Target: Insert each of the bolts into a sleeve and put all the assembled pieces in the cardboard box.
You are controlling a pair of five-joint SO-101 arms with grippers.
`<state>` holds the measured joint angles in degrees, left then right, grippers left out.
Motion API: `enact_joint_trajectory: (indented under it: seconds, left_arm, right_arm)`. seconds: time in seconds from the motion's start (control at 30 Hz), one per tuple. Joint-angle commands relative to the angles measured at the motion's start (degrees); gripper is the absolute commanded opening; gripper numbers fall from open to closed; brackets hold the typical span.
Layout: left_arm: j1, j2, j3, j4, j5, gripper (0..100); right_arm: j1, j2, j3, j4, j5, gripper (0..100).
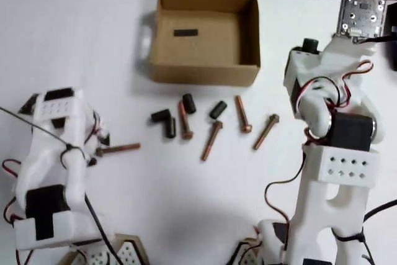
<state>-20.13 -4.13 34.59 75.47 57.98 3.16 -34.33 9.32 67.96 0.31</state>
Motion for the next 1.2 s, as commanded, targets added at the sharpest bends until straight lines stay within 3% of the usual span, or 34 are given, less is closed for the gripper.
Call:
enact_joint_trajectory:
  seconds: [0.0,0.37,0.73,0.87,0.93,1.07,1.17]
  left_arm:
    - [0.4,-1.8,1.6,-3.6,-1.0,20]
    - [8.9,8.7,-4.7,-4.7,-0.9,20]
    - [8.9,22.3,-6.8,-9.1,-0.4,20]
    - [9.0,24.1,-11.6,-5.9,0.5,20]
    - [9.0,25.8,-12.4,-4.9,0.5,17]
    - [9.0,28.7,-15.2,-2.2,0.4,1]
    - [9.1,30.3,-17.0,-0.3,0.4,5]
  right_arm:
    - [0.1,0.2,-2.5,-0.9,0.0,1.9]
    - [0.1,0.3,-2.4,0.9,0.2,1.9]
    - [0.5,0.3,-2.6,0.7,0.4,1.9]
    - [0.2,0.3,-2.7,0.7,0.4,1.9]
    - [0.1,0.2,-3.1,0.7,0.4,1.9]
    - [0.2,0.2,-4.7,0.8,0.4,1.9]
    - [0.1,0.2,-4.7,0.8,0.4,1.9]
